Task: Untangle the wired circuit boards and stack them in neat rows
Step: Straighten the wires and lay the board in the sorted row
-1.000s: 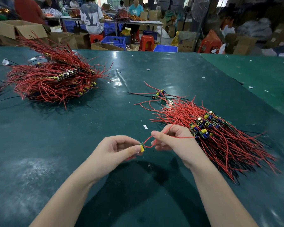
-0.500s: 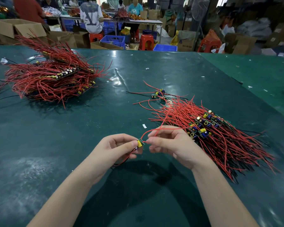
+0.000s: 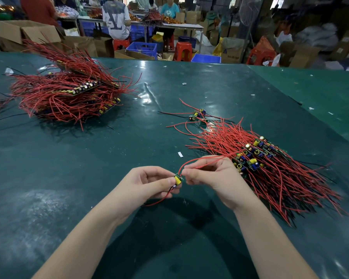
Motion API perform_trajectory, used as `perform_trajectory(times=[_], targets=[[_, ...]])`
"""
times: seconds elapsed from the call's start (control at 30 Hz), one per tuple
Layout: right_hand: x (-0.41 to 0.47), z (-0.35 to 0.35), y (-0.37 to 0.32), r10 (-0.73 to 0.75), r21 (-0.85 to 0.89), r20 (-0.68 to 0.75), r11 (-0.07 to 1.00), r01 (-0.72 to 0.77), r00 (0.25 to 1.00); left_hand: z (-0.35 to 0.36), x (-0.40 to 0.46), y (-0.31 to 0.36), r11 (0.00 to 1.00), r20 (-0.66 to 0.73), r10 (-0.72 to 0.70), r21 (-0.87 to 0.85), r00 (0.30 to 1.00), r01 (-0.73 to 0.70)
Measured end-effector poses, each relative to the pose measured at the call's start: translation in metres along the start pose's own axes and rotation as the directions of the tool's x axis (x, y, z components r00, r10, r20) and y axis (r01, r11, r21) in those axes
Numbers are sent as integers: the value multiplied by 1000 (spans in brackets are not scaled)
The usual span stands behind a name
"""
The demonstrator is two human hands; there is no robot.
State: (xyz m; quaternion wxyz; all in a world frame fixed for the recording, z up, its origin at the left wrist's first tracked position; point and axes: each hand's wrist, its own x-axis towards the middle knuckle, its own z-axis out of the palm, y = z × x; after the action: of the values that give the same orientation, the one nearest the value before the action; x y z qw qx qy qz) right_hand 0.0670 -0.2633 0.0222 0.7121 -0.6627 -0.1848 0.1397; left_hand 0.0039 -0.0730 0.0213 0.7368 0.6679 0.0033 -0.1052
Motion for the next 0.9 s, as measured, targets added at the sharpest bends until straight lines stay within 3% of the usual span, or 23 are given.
perform_trajectory(times=[0.13,0.27,0.57,0.73,0.9], targets=[[2,1,2,33,-10,-15,999,-33,999,1,2,-2,998,-48,-8,-60,999,5],[3,-3,-1,98,165,-42,982,-90,994,2,4,-4,992,-87,-10,-124,996,-1],[4,1,4,106,104,-177,991,-88,979,2,4,-5,1000,-82,-23,4,996,23],[6,-4,0,187,275,-147,951,-141,971,1,4,-3,999,-139,-22,-47,990,16],[7,-5,3,231,282,-191,944,-172,954,3,4,-3,1000,-128,-16,9,992,18]])
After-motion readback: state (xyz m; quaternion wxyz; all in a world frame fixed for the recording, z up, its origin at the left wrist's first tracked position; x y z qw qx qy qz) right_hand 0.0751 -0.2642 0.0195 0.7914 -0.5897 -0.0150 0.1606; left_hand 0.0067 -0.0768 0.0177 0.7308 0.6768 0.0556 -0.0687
